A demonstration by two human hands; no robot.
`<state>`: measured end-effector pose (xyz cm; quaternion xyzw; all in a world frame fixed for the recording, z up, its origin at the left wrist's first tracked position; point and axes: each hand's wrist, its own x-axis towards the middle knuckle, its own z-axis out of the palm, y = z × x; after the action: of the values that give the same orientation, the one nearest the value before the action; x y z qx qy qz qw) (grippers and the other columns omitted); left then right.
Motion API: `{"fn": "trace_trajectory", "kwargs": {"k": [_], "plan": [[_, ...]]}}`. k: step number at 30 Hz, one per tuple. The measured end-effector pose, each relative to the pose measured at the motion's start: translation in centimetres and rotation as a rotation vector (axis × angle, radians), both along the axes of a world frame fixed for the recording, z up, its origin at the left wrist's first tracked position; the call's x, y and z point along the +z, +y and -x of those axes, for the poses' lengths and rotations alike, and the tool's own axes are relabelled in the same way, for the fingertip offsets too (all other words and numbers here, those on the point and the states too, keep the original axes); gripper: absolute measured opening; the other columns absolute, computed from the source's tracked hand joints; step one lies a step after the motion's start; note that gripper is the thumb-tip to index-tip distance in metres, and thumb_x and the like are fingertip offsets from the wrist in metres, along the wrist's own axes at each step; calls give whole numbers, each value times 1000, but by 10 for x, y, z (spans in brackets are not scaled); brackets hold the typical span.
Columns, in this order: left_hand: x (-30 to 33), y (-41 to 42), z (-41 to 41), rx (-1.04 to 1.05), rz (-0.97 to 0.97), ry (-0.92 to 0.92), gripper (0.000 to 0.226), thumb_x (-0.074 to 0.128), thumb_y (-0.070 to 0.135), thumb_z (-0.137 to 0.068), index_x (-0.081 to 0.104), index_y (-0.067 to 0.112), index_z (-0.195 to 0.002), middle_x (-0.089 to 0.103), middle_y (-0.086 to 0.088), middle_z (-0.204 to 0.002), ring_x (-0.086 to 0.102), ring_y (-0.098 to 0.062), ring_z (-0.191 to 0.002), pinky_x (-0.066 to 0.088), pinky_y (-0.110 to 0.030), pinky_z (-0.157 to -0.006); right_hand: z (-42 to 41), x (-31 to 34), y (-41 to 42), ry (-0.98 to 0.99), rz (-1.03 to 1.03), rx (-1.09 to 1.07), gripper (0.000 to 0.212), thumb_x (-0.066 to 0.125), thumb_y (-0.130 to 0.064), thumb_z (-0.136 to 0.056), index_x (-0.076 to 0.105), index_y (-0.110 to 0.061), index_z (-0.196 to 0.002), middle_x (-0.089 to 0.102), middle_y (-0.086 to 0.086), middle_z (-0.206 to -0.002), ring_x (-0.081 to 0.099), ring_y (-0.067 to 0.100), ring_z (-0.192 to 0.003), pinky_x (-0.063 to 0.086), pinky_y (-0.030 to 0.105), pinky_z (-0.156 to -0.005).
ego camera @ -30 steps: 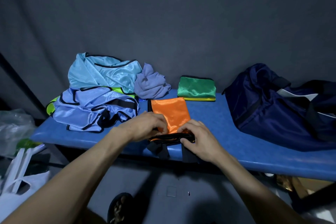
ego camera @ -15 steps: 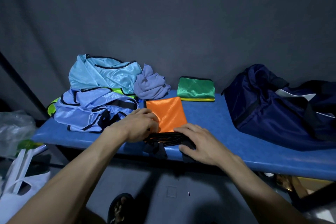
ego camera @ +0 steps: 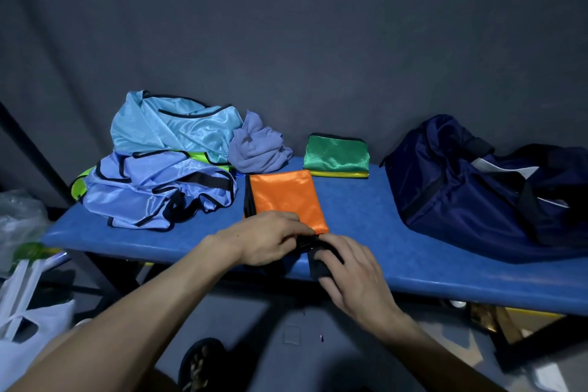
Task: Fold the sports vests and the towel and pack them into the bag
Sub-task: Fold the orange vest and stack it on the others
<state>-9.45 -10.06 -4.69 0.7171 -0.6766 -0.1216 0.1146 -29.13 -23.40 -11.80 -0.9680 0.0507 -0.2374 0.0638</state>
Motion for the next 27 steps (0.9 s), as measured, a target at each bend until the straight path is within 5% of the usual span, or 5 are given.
{"fn": "trace_trajectory", "kwargs": {"k": [6,12,17,22,27], "plan": [[-11,5,1,15,11,-109,36,44,34,-104,57,34,-137,57,7,-124,53,-18,-112,50,-39,-90,-12,17,2,-130,-263,-5,18,53,-33,-95,66,-23,-100,55,-10,-118,54,16,-107,44,32,-87],[-20,3,-4,4,35,-87,20,46,34,-103,63,23,-101,53,6,-110,48,-20,-99,46,-44,-91,-55,50,-18,213,-423,-59,24,48,-33,-102,64,-17,-91,51,-5,-96,47,22,-97,43,44,-87],[-19,5,-8,9,-37,-18,29,44,37,-107,63,29,-127,50,9,-127,40,-13,-113,26,-26,-89,-87,52,-30,427,-712,-247,32,61,-21,-99,54,-19,-68,52,-5,-66,49,14,-66,41,32,-62],[-22,6,-7,26,-48,-31,31,42,39,-107,60,33,-132,48,11,-127,39,-14,-117,32,-34,-93,-92,48,-30,408,-645,-371,32,83,-30,-80,51,-28,-87,60,-3,-92,58,20,-88,46,32,-73],[-16,8,-9,18,-21,82,39,40,36,-105,63,21,-132,60,3,-128,52,-17,-117,41,-37,-103,-90,54,-24,358,-404,-330,34,83,-33,-79,49,-29,-85,64,-8,-81,62,19,-80,42,32,-64]]}}
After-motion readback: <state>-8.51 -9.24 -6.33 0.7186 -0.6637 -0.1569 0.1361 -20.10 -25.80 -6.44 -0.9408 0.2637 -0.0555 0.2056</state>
